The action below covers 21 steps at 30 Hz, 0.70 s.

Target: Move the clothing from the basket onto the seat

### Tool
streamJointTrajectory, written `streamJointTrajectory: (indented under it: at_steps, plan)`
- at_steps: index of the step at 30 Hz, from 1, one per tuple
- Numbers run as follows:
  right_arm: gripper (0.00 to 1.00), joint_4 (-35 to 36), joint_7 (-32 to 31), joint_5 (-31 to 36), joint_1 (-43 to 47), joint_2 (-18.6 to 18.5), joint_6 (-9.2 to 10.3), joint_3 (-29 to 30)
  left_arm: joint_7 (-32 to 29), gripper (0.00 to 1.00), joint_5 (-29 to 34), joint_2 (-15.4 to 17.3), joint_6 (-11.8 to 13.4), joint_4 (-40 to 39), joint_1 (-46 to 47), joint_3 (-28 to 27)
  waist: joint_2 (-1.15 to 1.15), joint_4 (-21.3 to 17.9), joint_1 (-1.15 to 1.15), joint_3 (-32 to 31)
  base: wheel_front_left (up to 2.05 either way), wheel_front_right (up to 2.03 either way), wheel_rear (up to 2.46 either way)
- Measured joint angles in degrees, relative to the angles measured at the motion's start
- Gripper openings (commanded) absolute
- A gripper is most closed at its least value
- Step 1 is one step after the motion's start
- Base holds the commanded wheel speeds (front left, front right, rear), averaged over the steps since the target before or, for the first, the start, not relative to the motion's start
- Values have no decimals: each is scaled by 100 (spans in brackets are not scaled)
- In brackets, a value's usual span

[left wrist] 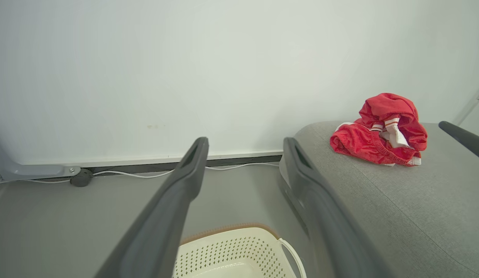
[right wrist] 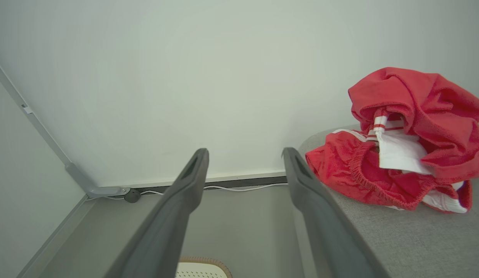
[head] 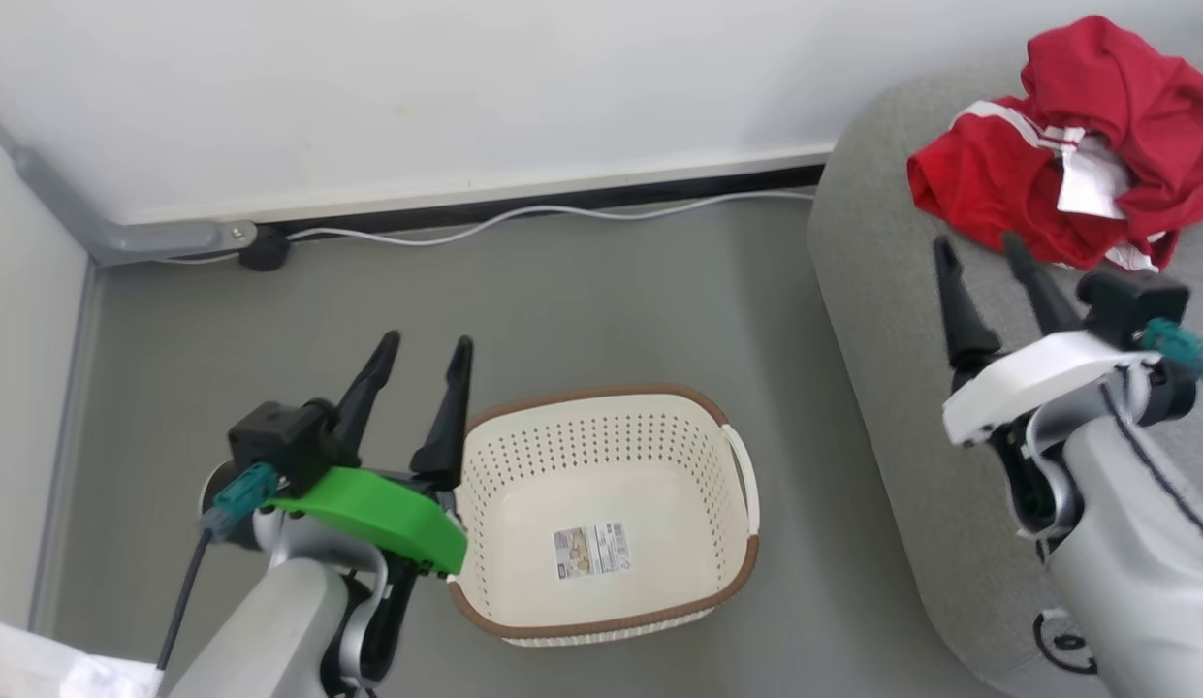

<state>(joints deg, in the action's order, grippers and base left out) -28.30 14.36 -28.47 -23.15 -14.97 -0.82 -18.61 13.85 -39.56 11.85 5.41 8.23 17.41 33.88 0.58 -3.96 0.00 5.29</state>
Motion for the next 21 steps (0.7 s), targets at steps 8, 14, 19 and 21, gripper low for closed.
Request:
streamJointTrajectory:
  at_steps: [8,14,19,21]
  plan:
    - [100,227,5,124,515,324,144,-256,41,100,2,296,71,76,-503,-572,0,223,0,-317,0,0,0]
    - [100,412,5,183,761,419,280,-339,42,100,9,460,125,102,-936,-1014,0,290,0,-426,0,0,0]
    - [100,604,5,226,968,445,397,-321,42,100,9,493,126,152,-1322,-1321,0,305,0,-491,0,0,0]
    - [100,690,7,229,1087,446,446,-272,41,100,10,479,137,138,-1456,-1441,0,330,0,-516,0,0,0]
